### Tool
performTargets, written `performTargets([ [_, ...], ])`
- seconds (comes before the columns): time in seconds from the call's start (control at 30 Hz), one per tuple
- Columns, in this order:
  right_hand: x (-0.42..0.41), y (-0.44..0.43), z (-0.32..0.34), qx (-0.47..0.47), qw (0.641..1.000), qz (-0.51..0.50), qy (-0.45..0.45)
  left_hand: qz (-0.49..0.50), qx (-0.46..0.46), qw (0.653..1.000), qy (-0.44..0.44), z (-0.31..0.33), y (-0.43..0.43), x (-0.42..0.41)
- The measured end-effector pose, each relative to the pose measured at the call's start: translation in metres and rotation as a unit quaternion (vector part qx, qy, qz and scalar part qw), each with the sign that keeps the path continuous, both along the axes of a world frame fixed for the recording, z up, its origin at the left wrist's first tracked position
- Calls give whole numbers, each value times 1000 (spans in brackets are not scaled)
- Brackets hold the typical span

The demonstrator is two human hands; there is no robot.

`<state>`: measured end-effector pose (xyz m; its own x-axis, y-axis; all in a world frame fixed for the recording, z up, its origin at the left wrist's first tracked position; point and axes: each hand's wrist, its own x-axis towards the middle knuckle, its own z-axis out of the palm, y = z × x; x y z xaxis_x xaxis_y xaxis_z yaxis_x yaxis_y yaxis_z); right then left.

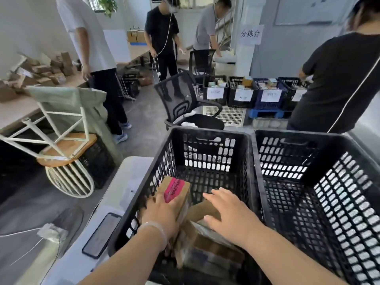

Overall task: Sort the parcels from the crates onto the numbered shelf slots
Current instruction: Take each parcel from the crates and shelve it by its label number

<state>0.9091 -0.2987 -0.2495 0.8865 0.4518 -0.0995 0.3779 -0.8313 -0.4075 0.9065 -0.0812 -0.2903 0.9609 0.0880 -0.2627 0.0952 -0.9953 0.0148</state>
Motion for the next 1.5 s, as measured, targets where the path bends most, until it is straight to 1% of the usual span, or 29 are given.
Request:
performTargets([
  [0.1, 0, -3, 6, 3, 1000, -8, -9, -10, -12, 1000, -22, 3, 3, 2],
  [0.23, 4, -6, 14, 19, 999, -15, -28, 8, -46, 997, -67, 19, 2, 4],
  [0.33, 9, -5, 18, 39, 998, -25, -41, 26, -98, 987, -128, 40, 3, 6],
  [0.4, 12, -2, 22, 63, 996, -35, -46, 41, -163, 970, -173, 54, 7, 8],
  [0.47, 15, 0, 26, 98, 993, -51, -50, 52, -274, 935, -220, 64, 10, 9],
  [0.53, 16, 1, 31, 141, 987, -66, -47, 58, -417, 869, -258, 70, 10, 9],
  [0.57, 16, 1, 33, 161, 983, -72, -43, 58, -475, 836, -269, 73, 8, 9],
  [0.6, 15, 1, 35, 181, 980, -78, -37, 56, -516, 809, -275, 75, 6, 9],
  [0.67, 13, 1, 38, 230, 969, -87, -26, 44, -559, 777, -285, 78, 0, 9],
  [0.77, 7, 1, 44, 300, 948, -109, -7, 24, -592, 754, -284, 83, -10, 10],
  [0.87, -1, -1, 49, 318, 938, -133, -26, -21, -613, 741, -273, 82, -17, 14],
  [1.03, -19, -17, 53, 294, 931, -184, -113, -124, -595, 757, -240, 82, -35, 24],
  [1.13, -34, -35, 57, 286, 916, -234, -153, -197, -563, 772, -222, 86, -57, 32],
  [1.2, -48, -51, 63, 267, 907, -269, -185, -244, -546, 772, -214, 91, -80, 34],
  [1.33, -84, -92, 78, 216, 877, -350, -247, -329, -540, 749, -198, 107, -140, 27],
  [1.43, -121, -130, 87, 195, 844, -409, -288, -381, -546, 723, -184, 126, -193, 8],
  [1.5, -147, -154, 92, 195, 823, -441, -301, -407, -538, 718, -176, 136, -227, -11],
])
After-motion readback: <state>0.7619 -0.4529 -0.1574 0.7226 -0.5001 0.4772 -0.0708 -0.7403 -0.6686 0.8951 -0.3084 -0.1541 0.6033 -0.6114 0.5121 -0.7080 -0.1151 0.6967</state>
